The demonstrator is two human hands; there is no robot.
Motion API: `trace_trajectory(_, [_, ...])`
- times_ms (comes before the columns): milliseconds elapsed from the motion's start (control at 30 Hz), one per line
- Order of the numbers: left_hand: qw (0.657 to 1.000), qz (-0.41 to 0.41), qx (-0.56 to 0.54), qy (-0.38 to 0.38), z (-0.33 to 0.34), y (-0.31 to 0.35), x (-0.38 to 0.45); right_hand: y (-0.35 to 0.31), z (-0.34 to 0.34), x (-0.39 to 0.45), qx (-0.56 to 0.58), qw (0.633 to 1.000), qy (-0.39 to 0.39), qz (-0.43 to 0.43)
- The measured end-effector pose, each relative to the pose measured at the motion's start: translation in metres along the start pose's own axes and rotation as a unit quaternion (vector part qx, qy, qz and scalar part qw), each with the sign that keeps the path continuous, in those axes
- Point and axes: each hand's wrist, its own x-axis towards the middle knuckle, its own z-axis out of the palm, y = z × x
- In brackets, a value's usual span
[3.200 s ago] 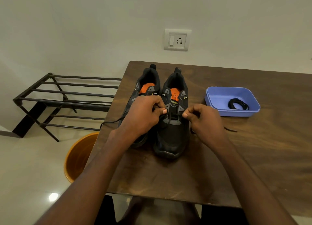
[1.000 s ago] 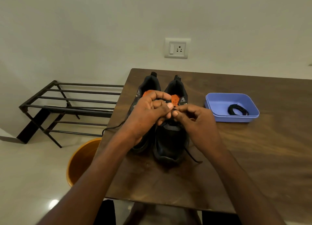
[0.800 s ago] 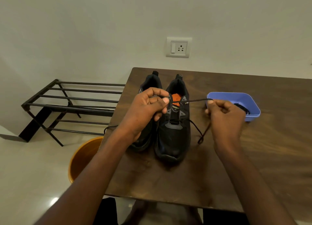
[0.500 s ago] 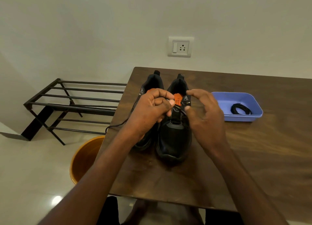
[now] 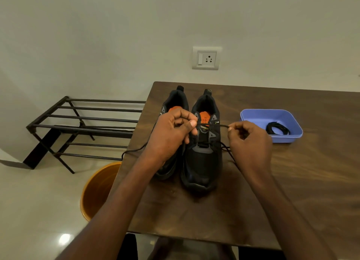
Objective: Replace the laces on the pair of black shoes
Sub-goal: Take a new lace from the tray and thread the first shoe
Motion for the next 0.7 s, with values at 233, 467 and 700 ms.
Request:
trace_trajectory(233, [0.999,0.015,0.028,-0.027,0.004,-0.002,-0.001,-0.014,0.009,-0.005,0.086,0.978,-0.089,-0.166])
trace_trajectory(467, [0.996,0.046,0.071,-0.02,0.007,-0.009,0.0,-0.011,0.015,-0.008,0.088,0.988,-0.094,-0.085])
trace_trajectory(700, [0.974,0.114,0.198,0.011,0.011,-0.01,0.001,-0.014,0.015,-0.007,0.063,0.983,-0.133,-0.112])
